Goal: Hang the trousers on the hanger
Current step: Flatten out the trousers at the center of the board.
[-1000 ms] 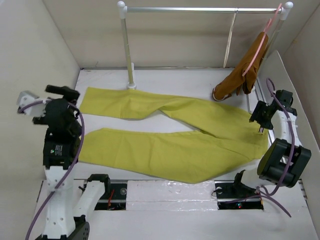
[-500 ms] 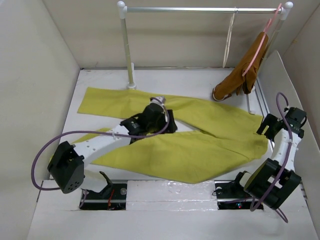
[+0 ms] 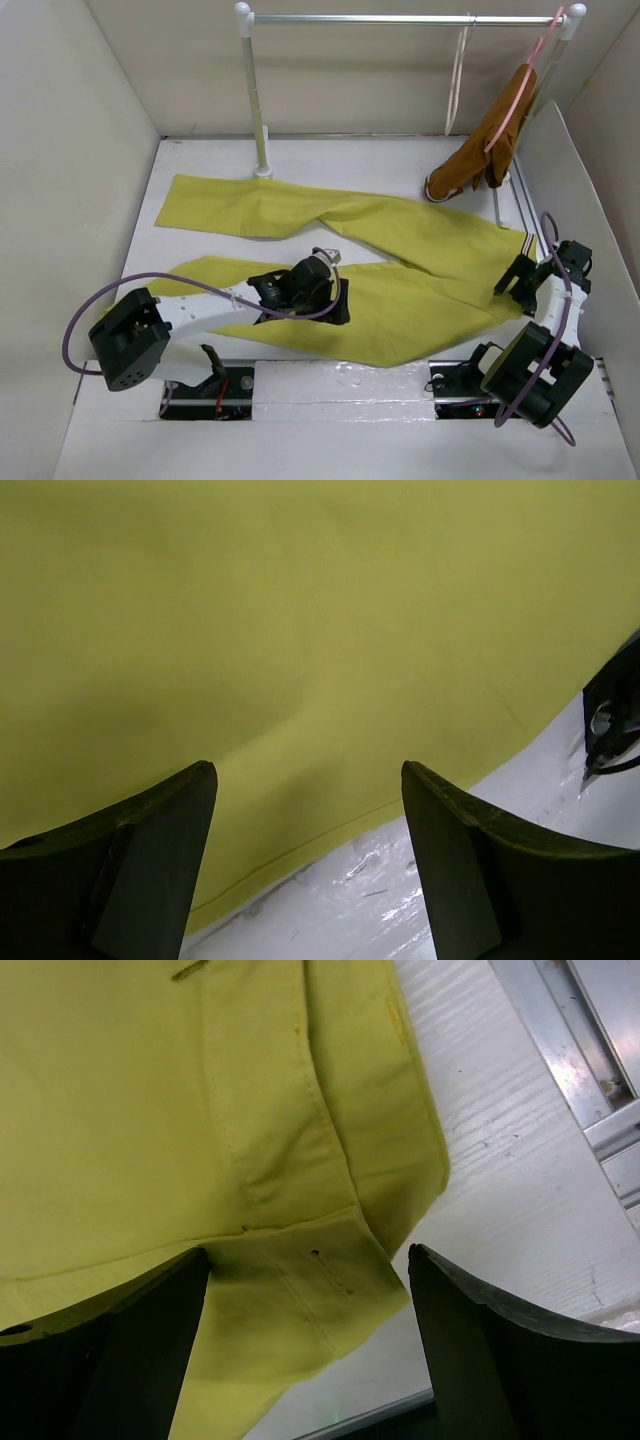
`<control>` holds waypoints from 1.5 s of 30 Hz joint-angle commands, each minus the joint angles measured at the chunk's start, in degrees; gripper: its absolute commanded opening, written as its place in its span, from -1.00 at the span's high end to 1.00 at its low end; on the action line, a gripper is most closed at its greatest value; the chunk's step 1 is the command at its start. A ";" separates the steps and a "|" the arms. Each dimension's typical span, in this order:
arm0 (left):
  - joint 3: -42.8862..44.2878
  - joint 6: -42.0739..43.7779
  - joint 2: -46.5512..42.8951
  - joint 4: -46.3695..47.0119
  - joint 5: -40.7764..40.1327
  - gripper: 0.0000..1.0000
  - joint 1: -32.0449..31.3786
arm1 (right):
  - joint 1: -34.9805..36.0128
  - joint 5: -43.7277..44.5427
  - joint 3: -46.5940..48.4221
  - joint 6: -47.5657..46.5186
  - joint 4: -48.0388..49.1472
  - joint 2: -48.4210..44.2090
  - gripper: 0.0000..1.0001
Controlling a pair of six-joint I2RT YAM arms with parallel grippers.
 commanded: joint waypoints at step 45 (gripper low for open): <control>9.54 4.86 -6.51 -5.64 -7.21 -0.30 41.05 | 10.54 5.55 20.10 1.56 -2.59 1.11 -0.56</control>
